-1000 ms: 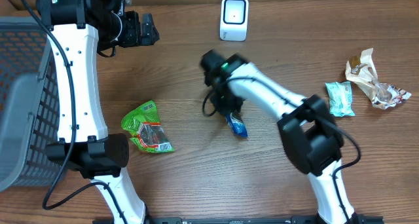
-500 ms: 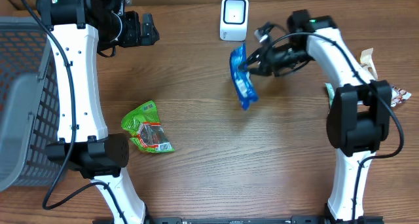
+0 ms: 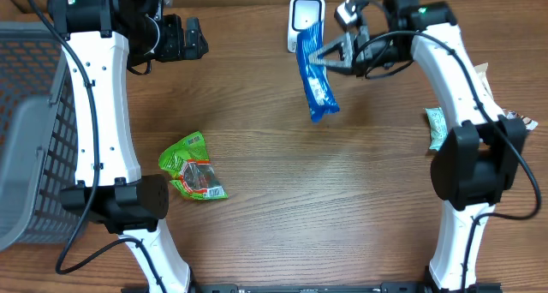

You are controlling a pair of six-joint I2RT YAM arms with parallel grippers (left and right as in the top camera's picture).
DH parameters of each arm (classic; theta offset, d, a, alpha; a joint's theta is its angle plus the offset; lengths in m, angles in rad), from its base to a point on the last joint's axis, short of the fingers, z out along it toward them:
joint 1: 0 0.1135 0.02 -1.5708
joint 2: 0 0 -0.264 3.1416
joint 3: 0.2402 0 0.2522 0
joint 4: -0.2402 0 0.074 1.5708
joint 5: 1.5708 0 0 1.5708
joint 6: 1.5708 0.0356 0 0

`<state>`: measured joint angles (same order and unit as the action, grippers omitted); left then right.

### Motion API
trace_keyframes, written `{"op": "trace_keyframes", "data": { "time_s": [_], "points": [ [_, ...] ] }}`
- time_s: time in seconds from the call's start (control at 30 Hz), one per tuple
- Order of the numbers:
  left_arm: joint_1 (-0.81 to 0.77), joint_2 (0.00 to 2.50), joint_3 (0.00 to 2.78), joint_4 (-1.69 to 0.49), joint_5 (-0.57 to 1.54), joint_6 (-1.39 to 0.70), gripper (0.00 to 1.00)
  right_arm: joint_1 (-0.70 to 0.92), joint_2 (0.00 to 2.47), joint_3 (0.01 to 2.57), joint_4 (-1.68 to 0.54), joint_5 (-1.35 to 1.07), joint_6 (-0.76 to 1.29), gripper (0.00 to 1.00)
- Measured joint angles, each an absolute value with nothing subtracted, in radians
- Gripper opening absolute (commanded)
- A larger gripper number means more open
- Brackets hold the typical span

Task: Scan the item barcode
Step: 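Hold the Oreo pack's barcode in front of the white scanner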

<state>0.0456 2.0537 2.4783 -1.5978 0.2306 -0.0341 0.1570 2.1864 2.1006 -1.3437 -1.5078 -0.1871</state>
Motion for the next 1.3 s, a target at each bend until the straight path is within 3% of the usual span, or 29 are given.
{"op": "trace_keyframes", "data": {
  "time_s": [0.57,0.83,1.1,1.3],
  "points": [
    [0.046,2.054,2.478,-1.598,0.23,-0.034,1.0,0.158,2.114,2.165,-1.318,-1.432,-0.183,0.04],
    [0.046,2.054,2.478,-1.598,0.231,-0.034,1.0,0.208,2.114,2.165,-1.214,-0.969,-0.164,0.04],
    [0.046,2.054,2.478,-1.598,0.23,-0.034,1.0,0.406,2.114,2.162,-0.945,-0.22,-0.076,0.04],
    [0.046,2.054,2.478,-1.598,0.23,-0.034,1.0,0.495,2.117,2.159,-0.726,0.206,-0.096,0.04]
  ]
}}
